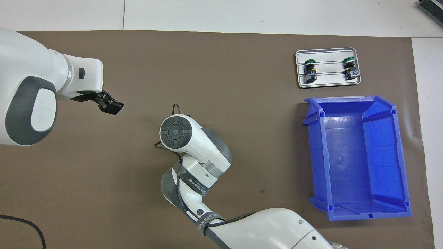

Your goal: Place and press button with both arms

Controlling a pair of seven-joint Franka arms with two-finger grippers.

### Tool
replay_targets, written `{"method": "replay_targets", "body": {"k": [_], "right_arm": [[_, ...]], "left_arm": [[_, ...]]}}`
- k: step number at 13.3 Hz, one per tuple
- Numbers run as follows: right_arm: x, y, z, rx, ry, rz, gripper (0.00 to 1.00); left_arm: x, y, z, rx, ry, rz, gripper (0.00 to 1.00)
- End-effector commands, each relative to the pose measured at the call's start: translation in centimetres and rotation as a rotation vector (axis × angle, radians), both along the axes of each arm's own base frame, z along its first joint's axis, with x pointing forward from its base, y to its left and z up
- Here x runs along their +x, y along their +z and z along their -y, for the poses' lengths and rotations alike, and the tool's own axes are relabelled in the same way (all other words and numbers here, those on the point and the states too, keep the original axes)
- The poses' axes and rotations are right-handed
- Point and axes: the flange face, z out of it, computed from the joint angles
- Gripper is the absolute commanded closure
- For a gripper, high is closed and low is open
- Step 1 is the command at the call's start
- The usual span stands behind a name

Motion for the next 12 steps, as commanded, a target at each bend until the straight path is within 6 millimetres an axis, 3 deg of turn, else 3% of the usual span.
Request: {"method": "replay_targets", "body": {"k": [1,3,4,6,10,12], "right_arm": [[-0.7,0.4,0.4,0.014,-0.008,0.017,0.90],[-0.6,0.6,0.5,0.006,-0.008,0.014,0.38],[-0.5,0.6,0.6,0.006,-0.009,0.014,0.19],[-0.1,1.1,0.8,0.009,-0.017,0.015,0.08],[1.1,4.5,3.1,0.035,-0.038,0.040,0.06],[1.3,6.7,5.7,0.039,0.017,0.050,0.06]], "left_arm": [[0.9,-0.3,0.7,-0.017,-0.056,0.024,0.11],[1.2,-0.6,2.0,-0.015,-0.079,0.027,0.11],[1.1,-0.6,2.8,-0.013,-0.092,0.027,0.11],[0.7,-0.6,4.0,-0.011,-0.111,0.027,0.11],[0.2,-0.9,6.3,-0.008,-0.148,0.031,0.12],[-0.1,-1.2,7.7,-0.001,-0.175,0.033,0.13]]}}
